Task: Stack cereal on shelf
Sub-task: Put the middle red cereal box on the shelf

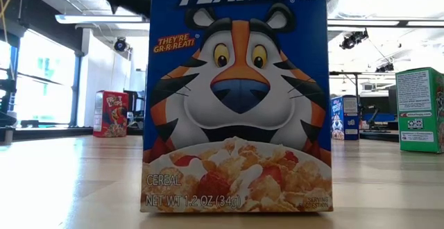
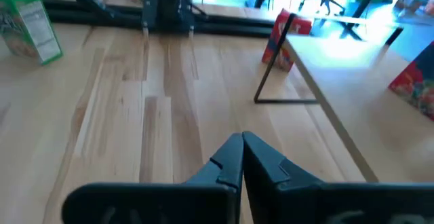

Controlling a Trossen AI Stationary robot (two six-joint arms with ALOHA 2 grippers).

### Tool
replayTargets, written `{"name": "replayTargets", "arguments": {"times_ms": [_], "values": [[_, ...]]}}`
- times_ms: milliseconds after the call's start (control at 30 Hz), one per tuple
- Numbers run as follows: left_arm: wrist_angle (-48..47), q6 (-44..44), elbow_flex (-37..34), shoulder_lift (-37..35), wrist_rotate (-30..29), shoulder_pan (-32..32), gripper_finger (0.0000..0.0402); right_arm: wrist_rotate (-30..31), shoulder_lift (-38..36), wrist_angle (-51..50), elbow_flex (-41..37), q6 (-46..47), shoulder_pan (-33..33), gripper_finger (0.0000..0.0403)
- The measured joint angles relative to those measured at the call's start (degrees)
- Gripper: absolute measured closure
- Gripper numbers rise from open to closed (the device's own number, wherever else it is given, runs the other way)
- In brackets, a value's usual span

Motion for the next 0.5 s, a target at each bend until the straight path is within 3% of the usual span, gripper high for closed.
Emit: {"name": "replayTargets", "arguments": {"times_ms": [167, 500], "values": [[5.29, -2.23, -0.08, 6.87, -11.14, -2.22, 0.0395, -0.09, 0.00, 1.47, 0.00, 0.44, 0.00, 0.0399], [15.14, -2.78, -0.01, 16.13, -17.00, -1.30, 0.0395, -0.13, 0.00, 1.40, 0.00, 1.09, 0.04, 0.0402]]}}
